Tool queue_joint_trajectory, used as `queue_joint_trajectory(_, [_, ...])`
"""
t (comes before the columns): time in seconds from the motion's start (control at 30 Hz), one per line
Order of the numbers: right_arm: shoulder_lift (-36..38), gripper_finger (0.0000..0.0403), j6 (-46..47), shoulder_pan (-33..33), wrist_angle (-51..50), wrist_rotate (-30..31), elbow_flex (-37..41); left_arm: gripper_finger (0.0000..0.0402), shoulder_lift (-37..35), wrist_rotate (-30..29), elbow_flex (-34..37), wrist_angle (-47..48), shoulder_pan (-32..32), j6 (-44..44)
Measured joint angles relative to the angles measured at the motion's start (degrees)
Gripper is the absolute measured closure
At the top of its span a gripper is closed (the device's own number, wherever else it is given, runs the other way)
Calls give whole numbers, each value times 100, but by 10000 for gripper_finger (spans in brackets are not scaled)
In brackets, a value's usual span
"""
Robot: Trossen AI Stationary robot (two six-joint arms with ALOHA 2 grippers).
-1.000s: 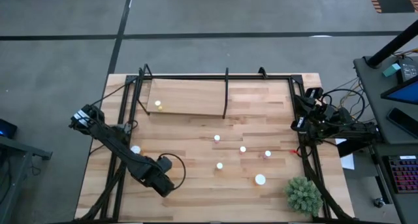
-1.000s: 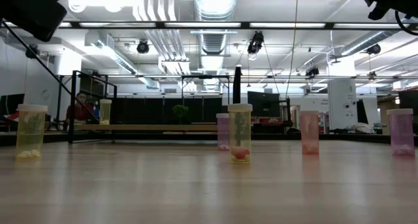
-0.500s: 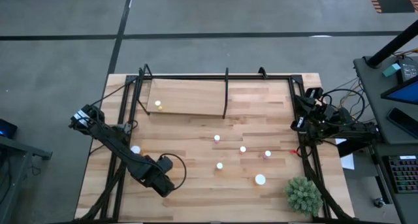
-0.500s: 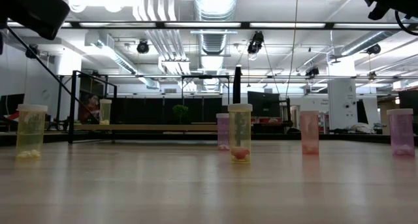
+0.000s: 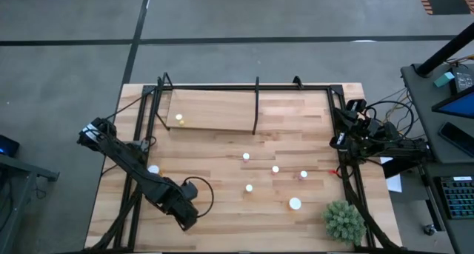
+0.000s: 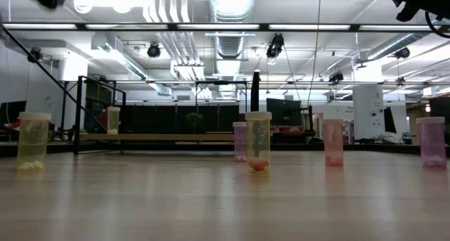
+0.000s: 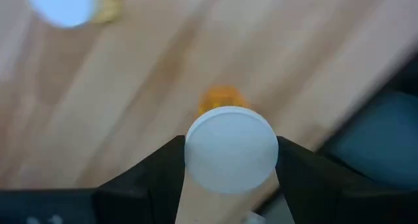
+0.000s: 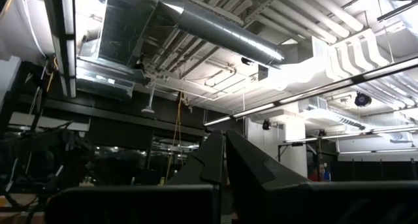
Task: Pick and place medicine bottles onto shelf by color
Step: Put the bottom left orange pill bottle on the shelf
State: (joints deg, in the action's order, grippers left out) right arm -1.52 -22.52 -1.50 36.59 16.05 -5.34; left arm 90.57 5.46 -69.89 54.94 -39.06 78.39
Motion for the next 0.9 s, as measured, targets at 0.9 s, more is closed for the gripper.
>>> queue_joint_trajectory(0.9, [0, 394, -155, -2, 35, 0, 0, 201, -3, -1198, -1898, 2128, 4735, -5557])
